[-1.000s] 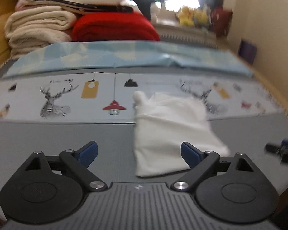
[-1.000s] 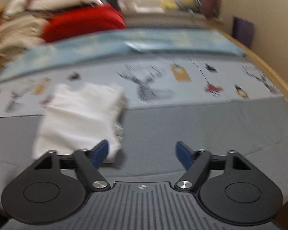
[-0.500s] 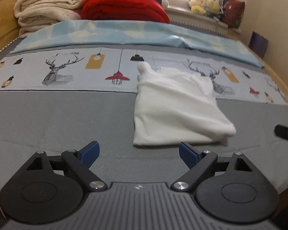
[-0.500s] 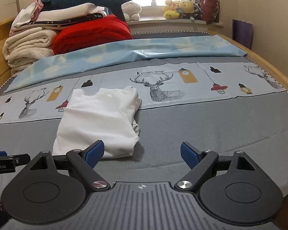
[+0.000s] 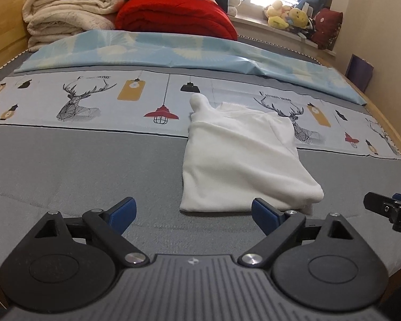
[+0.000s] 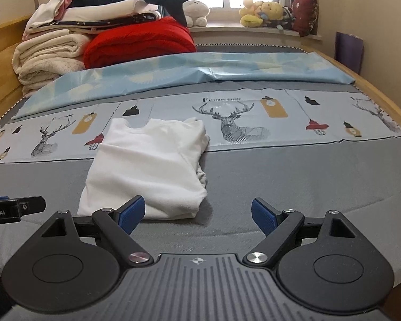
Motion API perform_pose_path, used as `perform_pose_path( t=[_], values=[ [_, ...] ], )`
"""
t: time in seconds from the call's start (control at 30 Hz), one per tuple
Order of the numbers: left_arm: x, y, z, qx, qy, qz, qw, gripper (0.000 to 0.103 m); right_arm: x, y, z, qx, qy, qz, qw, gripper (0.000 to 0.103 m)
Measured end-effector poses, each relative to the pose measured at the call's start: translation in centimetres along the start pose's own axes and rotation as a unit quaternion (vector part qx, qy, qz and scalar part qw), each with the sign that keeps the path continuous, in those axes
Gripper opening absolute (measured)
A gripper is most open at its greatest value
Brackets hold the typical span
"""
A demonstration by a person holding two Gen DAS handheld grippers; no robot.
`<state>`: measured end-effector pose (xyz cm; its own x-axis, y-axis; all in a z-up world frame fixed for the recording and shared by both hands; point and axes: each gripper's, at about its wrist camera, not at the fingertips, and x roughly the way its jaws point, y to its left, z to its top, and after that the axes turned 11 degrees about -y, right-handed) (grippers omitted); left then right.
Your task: Fold small clothes
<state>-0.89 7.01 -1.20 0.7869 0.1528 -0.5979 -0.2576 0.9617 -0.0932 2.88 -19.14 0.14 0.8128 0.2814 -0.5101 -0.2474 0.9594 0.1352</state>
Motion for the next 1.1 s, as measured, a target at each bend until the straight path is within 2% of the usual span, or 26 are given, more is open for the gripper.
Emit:
perform_pose_path(
  t=[1.1],
  values=[
    [0.09, 0.0, -0.15, 0.01, 0.0, -0.002, 1.0, 0.096, 0.55, 0.81, -0.11, -0.014, 0.012, 0.015, 1.0, 0.088]
  ],
)
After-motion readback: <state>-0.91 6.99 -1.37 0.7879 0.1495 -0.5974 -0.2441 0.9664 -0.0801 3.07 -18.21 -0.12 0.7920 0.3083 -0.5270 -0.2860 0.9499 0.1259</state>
